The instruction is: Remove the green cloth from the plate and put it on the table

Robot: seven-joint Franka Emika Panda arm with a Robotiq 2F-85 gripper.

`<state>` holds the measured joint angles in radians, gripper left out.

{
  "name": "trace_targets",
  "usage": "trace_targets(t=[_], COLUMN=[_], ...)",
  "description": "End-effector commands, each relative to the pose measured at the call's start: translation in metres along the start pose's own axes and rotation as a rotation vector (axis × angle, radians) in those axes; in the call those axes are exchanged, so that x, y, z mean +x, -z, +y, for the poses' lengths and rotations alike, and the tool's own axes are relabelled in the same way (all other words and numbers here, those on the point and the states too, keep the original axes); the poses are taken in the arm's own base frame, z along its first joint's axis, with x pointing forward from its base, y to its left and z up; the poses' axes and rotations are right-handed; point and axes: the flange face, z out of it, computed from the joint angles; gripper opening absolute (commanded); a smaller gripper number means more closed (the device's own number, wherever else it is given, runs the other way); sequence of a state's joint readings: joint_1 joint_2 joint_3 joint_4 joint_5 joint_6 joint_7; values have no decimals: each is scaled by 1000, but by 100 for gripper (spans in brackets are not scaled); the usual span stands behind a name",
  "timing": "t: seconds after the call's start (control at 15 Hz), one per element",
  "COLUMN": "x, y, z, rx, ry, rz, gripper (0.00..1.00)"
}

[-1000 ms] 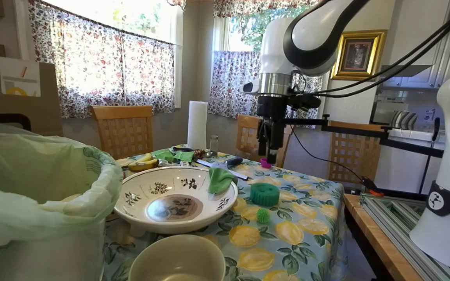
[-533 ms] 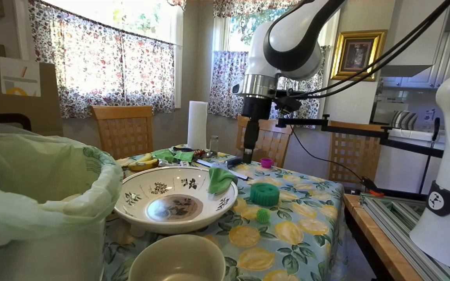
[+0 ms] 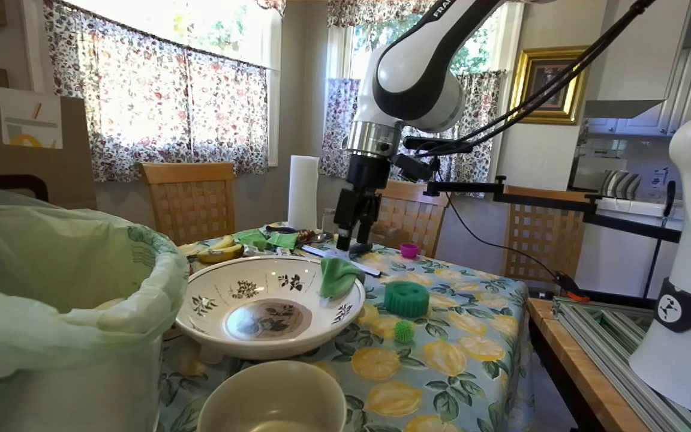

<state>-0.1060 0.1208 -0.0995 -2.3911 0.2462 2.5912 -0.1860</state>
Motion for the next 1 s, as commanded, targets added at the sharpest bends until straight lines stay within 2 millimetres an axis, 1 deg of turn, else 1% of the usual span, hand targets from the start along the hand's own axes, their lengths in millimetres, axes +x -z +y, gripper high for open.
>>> trace_targets(t=[0.0, 0.27, 0.53, 0.67, 0.73, 0.93], x=[25, 36, 42, 43, 33, 33], y=[-4, -6, -15, -17, -13, -15], z=[10, 23, 33, 37, 35, 35], rx=[-8, -37, -97, -116, -92, -94], ry=[-125, -232, -290, -307, -282, -285], rz=[25, 42, 62, 58, 53, 50], gripper=[100, 100, 100, 100, 100, 100])
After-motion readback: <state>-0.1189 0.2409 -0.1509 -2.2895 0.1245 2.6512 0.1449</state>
